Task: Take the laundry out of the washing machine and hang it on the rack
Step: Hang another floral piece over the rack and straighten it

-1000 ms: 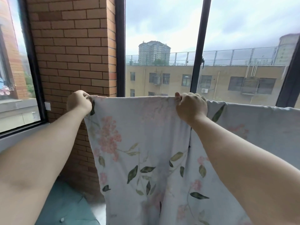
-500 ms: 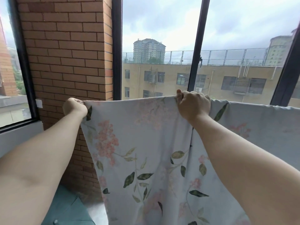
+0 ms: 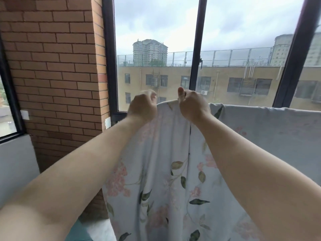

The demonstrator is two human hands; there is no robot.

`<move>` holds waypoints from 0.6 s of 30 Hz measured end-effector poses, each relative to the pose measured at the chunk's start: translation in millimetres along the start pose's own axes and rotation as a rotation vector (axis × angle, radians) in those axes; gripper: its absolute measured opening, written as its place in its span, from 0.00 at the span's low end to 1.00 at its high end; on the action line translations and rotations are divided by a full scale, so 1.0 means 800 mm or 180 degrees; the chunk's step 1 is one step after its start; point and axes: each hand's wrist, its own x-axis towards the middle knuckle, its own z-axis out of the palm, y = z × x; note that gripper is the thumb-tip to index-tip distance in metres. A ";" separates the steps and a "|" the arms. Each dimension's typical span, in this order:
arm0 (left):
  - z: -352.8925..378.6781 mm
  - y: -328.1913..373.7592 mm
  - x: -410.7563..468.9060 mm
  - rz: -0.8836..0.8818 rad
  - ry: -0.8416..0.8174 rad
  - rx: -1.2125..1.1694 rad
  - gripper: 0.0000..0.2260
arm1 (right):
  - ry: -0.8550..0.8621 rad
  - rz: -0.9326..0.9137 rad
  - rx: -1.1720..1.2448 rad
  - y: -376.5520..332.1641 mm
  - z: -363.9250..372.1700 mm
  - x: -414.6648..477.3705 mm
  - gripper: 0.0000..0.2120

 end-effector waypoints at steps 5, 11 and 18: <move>0.051 0.109 0.008 0.1009 0.0161 0.0111 0.11 | 0.0556 0.0331 -0.0001 0.056 -0.047 0.002 0.26; 0.116 0.139 0.002 0.0766 0.0132 0.1104 0.26 | 0.0148 0.0373 -0.1278 0.127 -0.067 -0.019 0.22; 0.131 0.133 0.000 0.0579 0.0593 0.0948 0.24 | 0.0147 0.0372 -0.1318 0.192 -0.100 -0.027 0.21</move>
